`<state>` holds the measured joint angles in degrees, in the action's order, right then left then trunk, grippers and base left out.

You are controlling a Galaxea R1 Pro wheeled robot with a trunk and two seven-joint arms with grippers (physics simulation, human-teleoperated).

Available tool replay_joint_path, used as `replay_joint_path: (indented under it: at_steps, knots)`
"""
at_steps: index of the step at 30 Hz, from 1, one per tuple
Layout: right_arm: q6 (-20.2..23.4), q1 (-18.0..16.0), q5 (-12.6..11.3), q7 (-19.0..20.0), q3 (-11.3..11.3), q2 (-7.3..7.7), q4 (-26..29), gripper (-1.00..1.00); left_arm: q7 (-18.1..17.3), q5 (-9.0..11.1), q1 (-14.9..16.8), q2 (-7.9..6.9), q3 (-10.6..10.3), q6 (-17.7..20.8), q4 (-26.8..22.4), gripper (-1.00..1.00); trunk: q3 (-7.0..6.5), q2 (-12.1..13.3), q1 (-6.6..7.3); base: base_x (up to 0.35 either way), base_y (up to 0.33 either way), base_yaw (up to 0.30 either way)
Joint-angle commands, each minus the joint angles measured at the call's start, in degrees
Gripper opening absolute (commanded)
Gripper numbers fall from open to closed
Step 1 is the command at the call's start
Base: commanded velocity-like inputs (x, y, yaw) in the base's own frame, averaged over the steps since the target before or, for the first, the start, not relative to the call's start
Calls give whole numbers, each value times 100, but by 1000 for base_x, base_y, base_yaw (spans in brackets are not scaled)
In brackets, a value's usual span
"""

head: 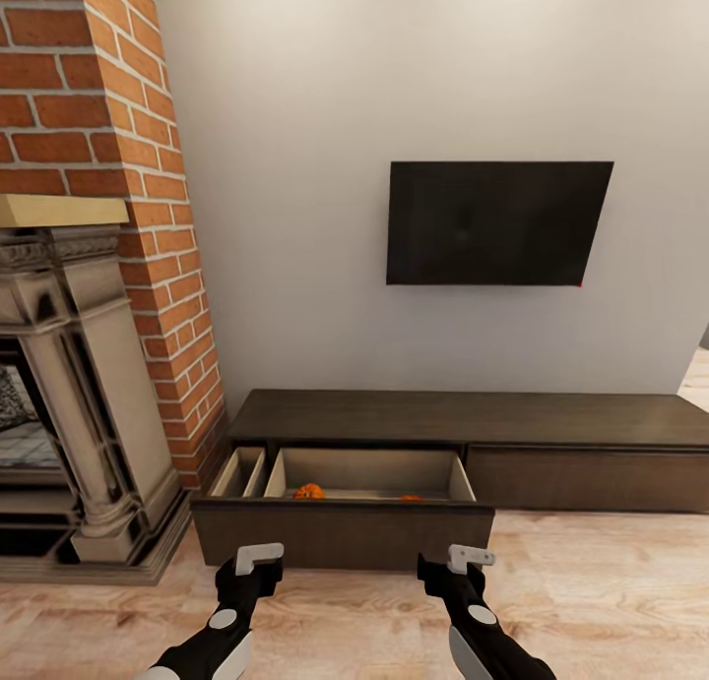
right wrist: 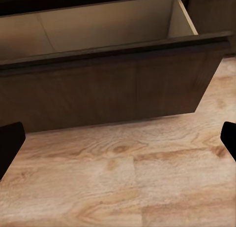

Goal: Place each of the two pumpkins and all three candles from the living room inside a cabinet in the living room (use any cabinet), then make sure every cabinet is closed, and position the cauldron so it is next to a table in the living room.

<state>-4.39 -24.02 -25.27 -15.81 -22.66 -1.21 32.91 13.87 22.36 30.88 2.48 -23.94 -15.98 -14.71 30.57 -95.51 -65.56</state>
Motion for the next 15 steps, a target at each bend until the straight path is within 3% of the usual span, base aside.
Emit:
replay_joint_path:
  at_steps: [1, 7, 15]
  knots:
    - [-35, -7, -59, -39, -44, 5, -3, 100, 37, 32, 4, -1, -58, -19, 3, 100, 24, -45, -22, 0, 0, 0]
    - [-36, -7, -57, -39, -50, -1, -4, 100, 37, 30, 3, -2, -264, -19, 5, 100, 132, -285, -154, 0, 0, 0]
    - [-33, -8, -53, -42, -136, -2, -4, 100, 37, 24, 2, -2, -364, -19, 8, 100, 276, -606, -330, 0, 0, 0]
